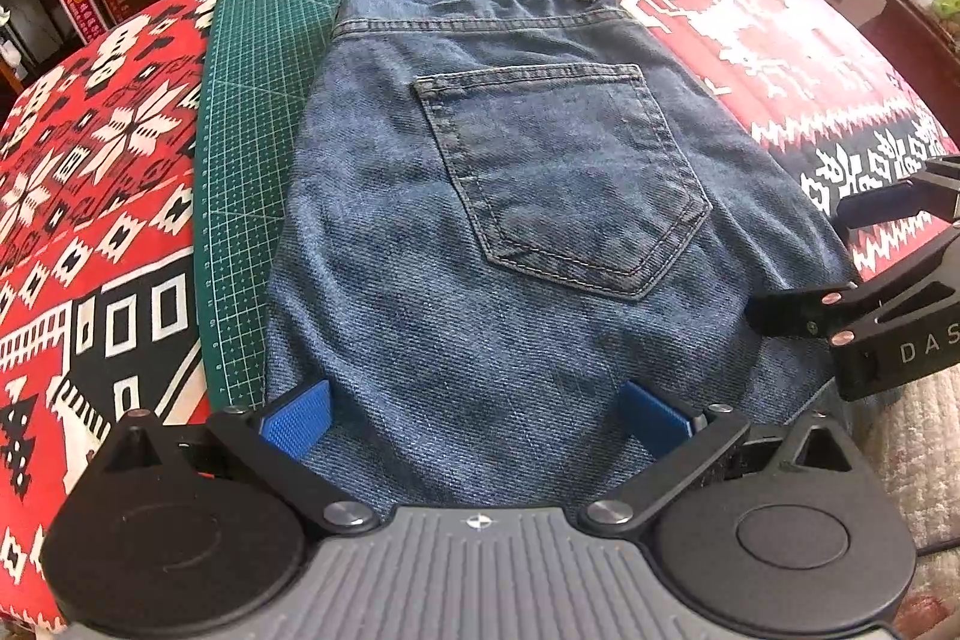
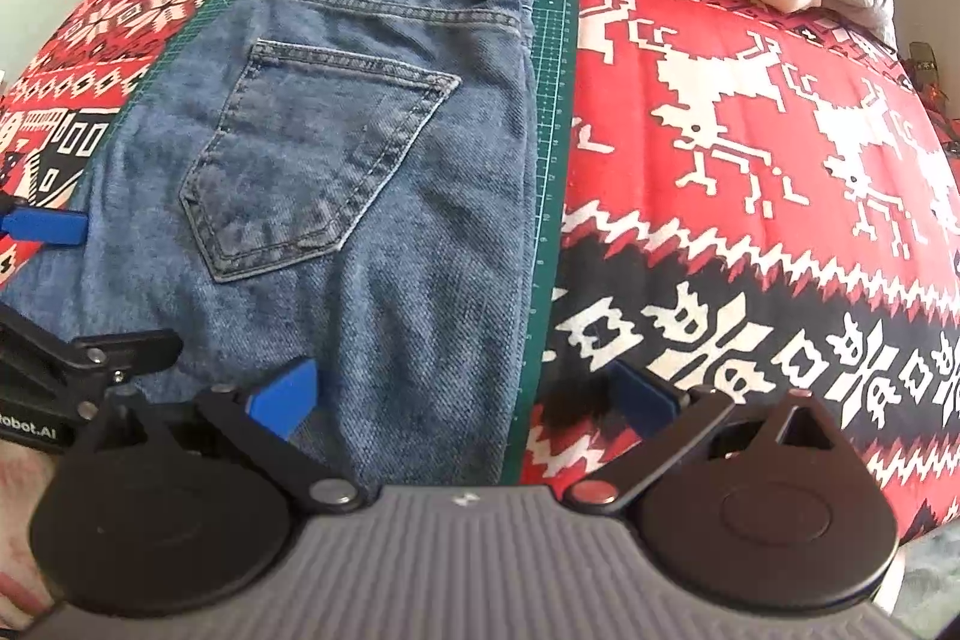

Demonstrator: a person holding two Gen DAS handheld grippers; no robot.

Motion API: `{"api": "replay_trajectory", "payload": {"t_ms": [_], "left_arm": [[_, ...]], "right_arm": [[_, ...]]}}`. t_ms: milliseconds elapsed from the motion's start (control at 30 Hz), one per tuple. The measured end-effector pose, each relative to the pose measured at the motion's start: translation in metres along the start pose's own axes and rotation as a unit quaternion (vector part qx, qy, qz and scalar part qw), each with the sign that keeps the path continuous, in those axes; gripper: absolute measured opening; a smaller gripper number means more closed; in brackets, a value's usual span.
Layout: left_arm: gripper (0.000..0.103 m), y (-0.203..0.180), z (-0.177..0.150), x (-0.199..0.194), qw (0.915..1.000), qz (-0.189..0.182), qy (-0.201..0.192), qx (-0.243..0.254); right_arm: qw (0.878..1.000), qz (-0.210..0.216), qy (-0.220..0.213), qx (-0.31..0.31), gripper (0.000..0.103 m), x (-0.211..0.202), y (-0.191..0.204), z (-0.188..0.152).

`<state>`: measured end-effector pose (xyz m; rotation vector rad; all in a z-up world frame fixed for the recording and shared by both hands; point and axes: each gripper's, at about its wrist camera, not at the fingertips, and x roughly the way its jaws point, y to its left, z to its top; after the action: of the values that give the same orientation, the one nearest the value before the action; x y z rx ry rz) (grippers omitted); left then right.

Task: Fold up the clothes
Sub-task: 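Open both tools and lift them away from the folded shorts, then grasp the waistband edge of the denim shorts with both tools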

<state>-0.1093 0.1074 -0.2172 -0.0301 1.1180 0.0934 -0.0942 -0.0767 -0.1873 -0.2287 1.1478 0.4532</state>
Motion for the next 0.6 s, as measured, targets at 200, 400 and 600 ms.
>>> {"api": "replay_trajectory", "payload": {"t_ms": [200,400,600], "left_arm": [[0.083,0.012,0.001,-0.02,0.9991,-0.034,-0.026,-0.008],[0.077,0.052,0.033,-0.048,0.9927,-0.093,-0.064,-0.043],[0.065,0.099,0.093,-0.049,0.9889,-0.108,-0.088,-0.053]], "right_arm": [[0.999,0.021,-0.012,0.037,0.096,-0.009,-0.007,-0.001],[0.996,0.058,-0.043,0.053,0.081,-0.039,-0.027,0.017],[0.995,0.066,-0.074,0.009,0.061,-0.06,-0.051,0.074]]}}
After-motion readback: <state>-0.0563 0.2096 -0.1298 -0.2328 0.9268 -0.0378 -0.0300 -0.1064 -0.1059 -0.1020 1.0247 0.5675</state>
